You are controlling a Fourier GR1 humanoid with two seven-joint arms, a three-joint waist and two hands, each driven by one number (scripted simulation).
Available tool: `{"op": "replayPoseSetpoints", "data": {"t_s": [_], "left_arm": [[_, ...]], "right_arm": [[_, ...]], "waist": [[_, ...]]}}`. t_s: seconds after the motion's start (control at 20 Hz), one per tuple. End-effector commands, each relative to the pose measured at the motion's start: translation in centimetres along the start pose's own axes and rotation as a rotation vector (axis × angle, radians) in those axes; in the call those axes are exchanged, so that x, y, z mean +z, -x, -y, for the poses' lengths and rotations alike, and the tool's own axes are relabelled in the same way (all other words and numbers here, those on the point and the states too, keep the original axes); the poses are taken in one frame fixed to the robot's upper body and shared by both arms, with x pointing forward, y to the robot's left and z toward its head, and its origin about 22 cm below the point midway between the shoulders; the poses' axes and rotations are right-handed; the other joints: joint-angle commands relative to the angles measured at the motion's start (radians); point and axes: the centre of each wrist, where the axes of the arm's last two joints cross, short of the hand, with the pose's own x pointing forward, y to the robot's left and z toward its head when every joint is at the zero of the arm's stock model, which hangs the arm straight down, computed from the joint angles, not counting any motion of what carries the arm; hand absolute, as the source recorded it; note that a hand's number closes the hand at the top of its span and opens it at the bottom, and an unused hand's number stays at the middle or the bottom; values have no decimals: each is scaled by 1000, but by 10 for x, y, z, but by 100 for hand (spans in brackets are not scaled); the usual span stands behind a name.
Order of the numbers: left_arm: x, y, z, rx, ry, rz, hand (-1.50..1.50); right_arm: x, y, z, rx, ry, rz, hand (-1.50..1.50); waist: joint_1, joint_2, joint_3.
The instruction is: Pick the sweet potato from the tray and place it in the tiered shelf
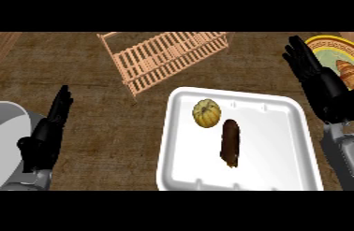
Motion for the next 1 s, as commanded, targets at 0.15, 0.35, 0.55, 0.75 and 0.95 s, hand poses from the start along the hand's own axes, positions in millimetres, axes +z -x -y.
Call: {"op": "replayPoseSetpoints", "data": {"t_s": [0.15,0.35,0.55,0.75,0.95], "left_arm": [[14,37,-8,88,-8,-296,0],[35,61,-1,174,-31,-457,0],[22,53,-13,231,-5,-502,0],[22,54,-12,254,44,-514,0],[16,51,-9,232,90,-488,0]], "right_arm": [[8,-49,23,463,240,59,150],[36,-26,91,878,467,-260,150],[61,-31,34,762,542,-275,-150],[94,-57,-14,805,402,-292,-150],[113,-89,-49,835,278,-383,-150]], "waist": [[-82,-55,-9],[-173,-52,-25],[-136,-60,-5],[-103,-55,-4],[-71,-48,-4]]}}
